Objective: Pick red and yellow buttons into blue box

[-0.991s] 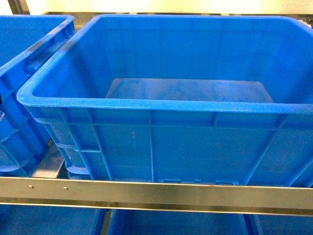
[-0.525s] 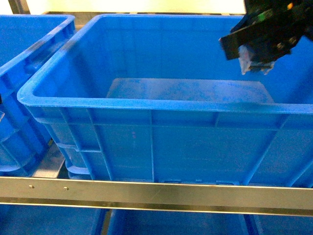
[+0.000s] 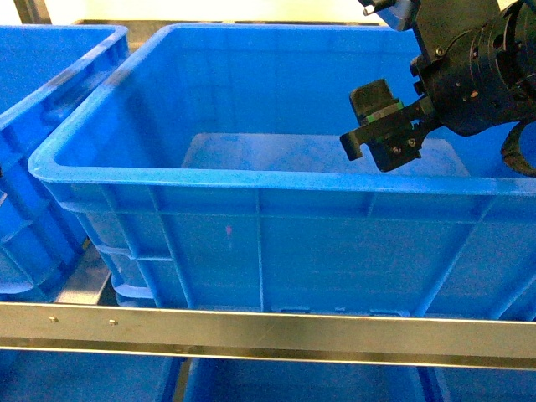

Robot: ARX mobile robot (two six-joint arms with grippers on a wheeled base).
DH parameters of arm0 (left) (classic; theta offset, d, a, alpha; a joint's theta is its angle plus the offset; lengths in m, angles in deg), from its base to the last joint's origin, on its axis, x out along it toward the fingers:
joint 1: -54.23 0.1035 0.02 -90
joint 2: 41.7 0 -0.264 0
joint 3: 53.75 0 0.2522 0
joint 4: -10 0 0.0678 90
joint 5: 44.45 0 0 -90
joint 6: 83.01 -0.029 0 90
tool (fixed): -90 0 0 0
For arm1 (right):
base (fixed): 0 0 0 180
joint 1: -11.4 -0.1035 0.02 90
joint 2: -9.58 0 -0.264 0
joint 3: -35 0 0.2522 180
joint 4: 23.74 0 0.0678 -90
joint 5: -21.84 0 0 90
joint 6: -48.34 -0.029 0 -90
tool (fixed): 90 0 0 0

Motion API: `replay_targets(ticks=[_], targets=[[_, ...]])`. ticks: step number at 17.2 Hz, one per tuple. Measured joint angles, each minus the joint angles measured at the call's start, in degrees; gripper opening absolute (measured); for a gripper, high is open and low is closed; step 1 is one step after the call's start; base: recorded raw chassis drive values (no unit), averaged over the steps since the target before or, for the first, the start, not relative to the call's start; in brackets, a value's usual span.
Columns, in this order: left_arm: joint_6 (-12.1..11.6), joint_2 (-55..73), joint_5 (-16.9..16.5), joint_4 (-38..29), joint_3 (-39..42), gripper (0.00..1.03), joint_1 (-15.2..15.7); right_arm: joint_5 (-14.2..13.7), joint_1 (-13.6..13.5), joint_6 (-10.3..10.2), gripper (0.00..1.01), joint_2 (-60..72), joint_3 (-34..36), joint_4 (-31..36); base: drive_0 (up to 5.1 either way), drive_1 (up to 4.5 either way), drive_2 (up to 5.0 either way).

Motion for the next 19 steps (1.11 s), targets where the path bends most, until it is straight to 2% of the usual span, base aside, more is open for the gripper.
replay_targets(ticks=[2,3,4,5,8,9,11,12,13,14,15,16,17,18,19], targets=[[0.0,0.0,0.0,0.0,0.0,0.25,0.0,0.2,0.3,-0.1,0.83,-0.2,0.0,1.5,0.0,0.00,0.0],[0.0,0.0,0.0,0.0,0.0,0.25,0.0,-0.4,0.7,0.0,0.96,-1.4,1.3,5.4,0.0,0.00,0.0],[0.0,0.0,0.0,0.0,0.0,0.25,0.0,-0.6,1.6,0.0,1.00,-3.2,2.7,7.8,0.0,0.00,0.0],[0.0,0.0,0.0,0.0,0.0,0.25,0.0,-0.7,3.2,0.3,0.97,-6.2,5.0,11.6,0.0,0.00,0.0],[0.0,0.0,0.0,0.0,0.0,0.25,0.0,0.1,10.3,0.1,0.98,-20.6,14.1,19.8,0.0,0.00,0.0],[0.0,0.0,0.0,0.0,0.0,0.25,0.0,1.4,13.3,-0.4,0.98,-26.6,17.4,18.3,0.0,0.00,0.0],[0.0,0.0,0.0,0.0,0.0,0.25,0.0,2.7,20.0,-2.4,0.98,-39.2,25.0,18.4,0.0,0.00,0.0],[0.0,0.0,0.0,0.0,0.0,0.25,0.0,3.7,22.6,-3.5,0.98,-44.8,28.1,17.5,0.0,0.00,0.0],[0.0,0.0,0.0,0.0,0.0,0.25,0.0,5.4,25.1,-5.4,0.98,-51.6,32.4,16.9,0.0,0.00,0.0],[0.0,0.0,0.0,0.0,0.0,0.25,0.0,5.7,26.7,-7.6,0.98,-57.6,36.6,16.8,0.0,0.00,0.0],[0.0,0.0,0.0,0.0,0.0,0.25,0.0,5.7,26.4,-9.1,0.98,-64.0,40.3,12.4,0.0,0.00,0.0],[0.0,0.0,0.0,0.0,0.0,0.25,0.0,3.9,24.2,-9.4,0.98,-70.5,44.1,8.2,0.0,0.00,0.0],[0.0,0.0,0.0,0.0,0.0,0.25,0.0,0.1,20.2,-9.1,0.98,-76.1,46.9,4.1,0.0,0.00,0.0],[0.0,0.0,0.0,0.0,0.0,0.25,0.0,-2.0,18.1,-8.9,0.98,-78.6,47.7,3.6,0.0,0.00,0.0],[0.0,0.0,0.0,0.0,0.0,0.25,0.0,-2.8,18.3,-8.7,0.98,-78.9,47.1,4.5,0.0,0.00,0.0]])
